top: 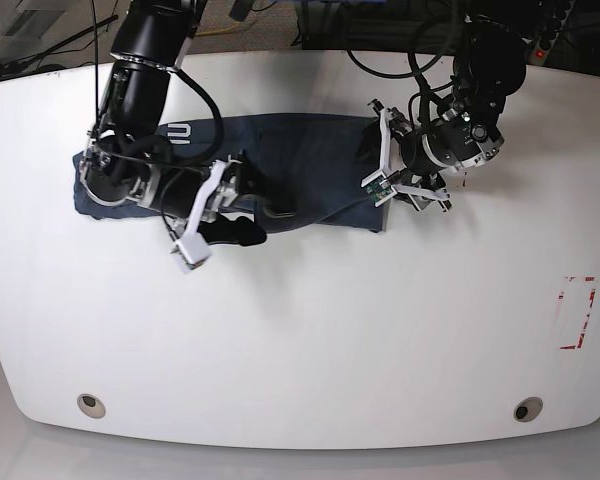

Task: Fold the T-shirt properly

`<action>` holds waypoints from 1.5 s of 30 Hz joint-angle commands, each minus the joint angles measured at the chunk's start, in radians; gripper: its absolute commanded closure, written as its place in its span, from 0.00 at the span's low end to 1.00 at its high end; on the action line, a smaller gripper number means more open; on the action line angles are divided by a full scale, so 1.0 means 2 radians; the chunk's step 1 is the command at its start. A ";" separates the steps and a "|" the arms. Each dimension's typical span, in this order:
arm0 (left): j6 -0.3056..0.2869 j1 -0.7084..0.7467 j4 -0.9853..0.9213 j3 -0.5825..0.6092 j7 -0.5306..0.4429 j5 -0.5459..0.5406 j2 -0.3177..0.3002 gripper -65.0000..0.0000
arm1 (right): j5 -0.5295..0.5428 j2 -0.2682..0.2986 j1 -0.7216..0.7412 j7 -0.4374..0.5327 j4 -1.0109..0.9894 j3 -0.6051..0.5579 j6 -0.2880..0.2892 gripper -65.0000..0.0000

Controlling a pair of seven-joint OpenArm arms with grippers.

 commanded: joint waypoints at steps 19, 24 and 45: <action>0.001 -0.016 0.009 -0.002 -0.006 -0.003 0.020 0.44 | -0.168 0.086 0.016 0.177 -0.130 -0.137 0.001 0.27; 0.001 -0.016 0.009 -0.002 -0.006 -0.004 0.021 0.44 | -0.170 0.133 0.008 0.206 -0.132 -0.137 0.001 0.27; 0.003 -0.037 0.043 -0.060 -0.006 -0.002 0.042 0.43 | -0.098 0.189 -0.001 0.115 -0.112 0.164 0.001 0.26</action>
